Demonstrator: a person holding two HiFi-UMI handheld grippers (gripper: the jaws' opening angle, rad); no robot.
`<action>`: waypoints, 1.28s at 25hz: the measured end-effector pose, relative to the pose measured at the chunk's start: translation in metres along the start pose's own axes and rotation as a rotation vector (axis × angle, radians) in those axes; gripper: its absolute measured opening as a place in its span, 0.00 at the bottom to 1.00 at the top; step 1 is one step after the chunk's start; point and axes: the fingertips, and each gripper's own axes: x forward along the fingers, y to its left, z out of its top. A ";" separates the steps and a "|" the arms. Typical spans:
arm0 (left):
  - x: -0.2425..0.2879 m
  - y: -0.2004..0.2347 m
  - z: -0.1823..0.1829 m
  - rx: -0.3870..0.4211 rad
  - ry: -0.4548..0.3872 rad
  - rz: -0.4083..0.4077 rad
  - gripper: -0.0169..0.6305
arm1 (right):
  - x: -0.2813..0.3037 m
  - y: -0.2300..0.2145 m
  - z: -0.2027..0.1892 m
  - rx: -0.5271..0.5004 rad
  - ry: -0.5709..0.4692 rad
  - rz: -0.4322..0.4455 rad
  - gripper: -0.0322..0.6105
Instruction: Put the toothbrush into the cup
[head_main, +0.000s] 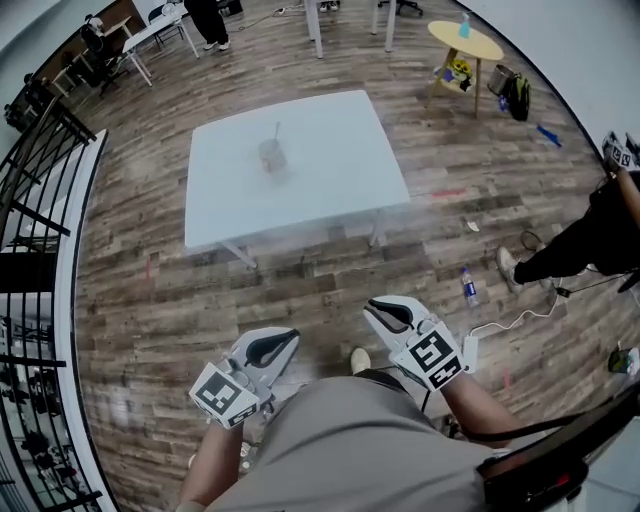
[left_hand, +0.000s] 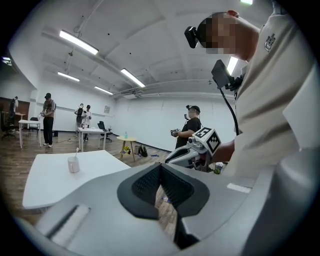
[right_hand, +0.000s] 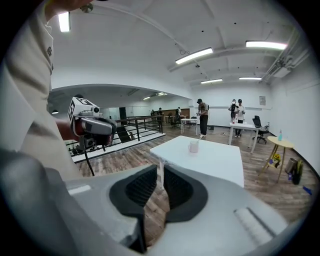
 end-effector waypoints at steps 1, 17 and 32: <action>-0.007 -0.003 0.001 0.009 -0.007 -0.004 0.04 | 0.000 0.009 0.001 0.002 -0.002 -0.007 0.12; -0.159 -0.053 -0.048 -0.005 -0.025 -0.085 0.04 | 0.010 0.190 0.003 -0.006 0.008 -0.027 0.12; -0.174 -0.091 -0.046 0.010 -0.039 -0.074 0.04 | -0.023 0.224 0.014 -0.056 -0.029 -0.004 0.12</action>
